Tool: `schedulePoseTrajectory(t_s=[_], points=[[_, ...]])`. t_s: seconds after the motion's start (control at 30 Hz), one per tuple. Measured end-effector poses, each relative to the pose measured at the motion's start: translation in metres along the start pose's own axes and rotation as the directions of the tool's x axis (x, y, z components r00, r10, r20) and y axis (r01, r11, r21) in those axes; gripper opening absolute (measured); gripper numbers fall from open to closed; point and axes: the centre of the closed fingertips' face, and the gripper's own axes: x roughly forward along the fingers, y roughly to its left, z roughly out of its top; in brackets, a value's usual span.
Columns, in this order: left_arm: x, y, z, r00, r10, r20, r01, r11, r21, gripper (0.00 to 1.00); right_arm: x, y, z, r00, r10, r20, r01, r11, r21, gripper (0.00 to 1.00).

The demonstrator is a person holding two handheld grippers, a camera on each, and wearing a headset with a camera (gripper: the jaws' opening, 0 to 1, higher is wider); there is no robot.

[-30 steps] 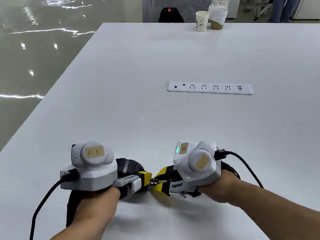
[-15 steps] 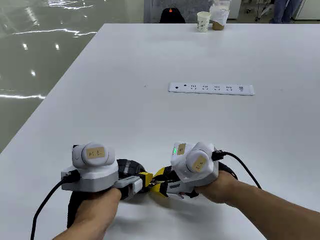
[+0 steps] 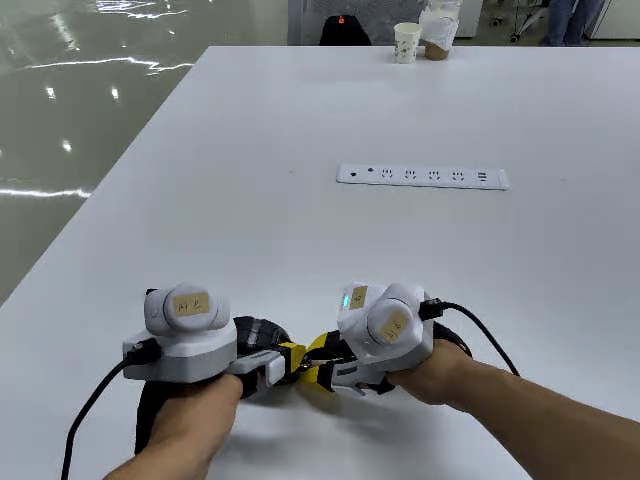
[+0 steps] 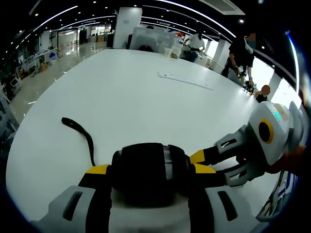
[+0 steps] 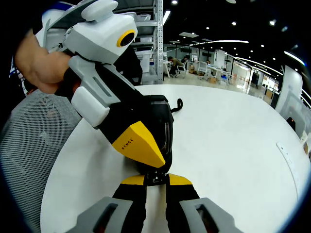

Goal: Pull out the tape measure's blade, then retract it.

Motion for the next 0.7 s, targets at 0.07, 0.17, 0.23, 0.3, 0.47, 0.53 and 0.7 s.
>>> schedulePoseTrajectory(t_s=[0.07, 0.17, 0.23, 0.3, 0.47, 0.53, 0.7], points=[[-0.0002, -0.0003, 0.0, 1.0, 0.001, 0.002, -0.001, 1.0, 0.001, 0.59, 0.0003, -0.0001, 0.0, 1.0, 0.0, -0.001, 0.0, 1.0, -0.001, 0.11], [-0.0004, -0.0005, -0.0001, 1.0, 0.001, 0.002, -0.001, 1.0, 0.004, 0.6, 0.0002, 0.0001, 0.0001, 1.0, -0.002, -0.004, 0.002, 1.0, -0.006, 0.12], [-0.0005, -0.0007, 0.0, 1.0, 0.002, 0.003, -0.002, 1.0, 0.007, 0.6, 0.0001, 0.0005, 0.0002, 1.0, -0.004, -0.008, 0.004, 1.0, -0.011, 0.12], [-0.0006, -0.0008, 0.0, 1.0, 0.001, 0.003, -0.001, 1.0, 0.011, 0.6, 0.0003, 0.0005, 0.0001, 0.9999, -0.004, -0.01, 0.004, 1.0, -0.013, 0.12], [-0.0007, -0.001, 0.0001, 1.0, 0.002, 0.004, -0.002, 1.0, 0.019, 0.6, 0.0004, 0.0006, 0.0002, 0.9999, -0.006, -0.013, 0.006, 1.0, -0.014, 0.12], [-0.0007, -0.001, 0.0002, 1.0, 0.002, 0.005, -0.002, 1.0, 0.02, 0.6, 0.0005, 0.0004, 0.0001, 0.9999, -0.008, -0.014, 0.008, 1.0, -0.015, 0.12], [-0.0007, -0.0008, 0.0006, 0.9999, 0.006, 0.011, -0.006, 1.0, 0.02, 0.61, 0.0006, 0.0005, 0.0001, 0.9997, -0.014, -0.019, 0.014, 1.0, -0.021, 0.12]])
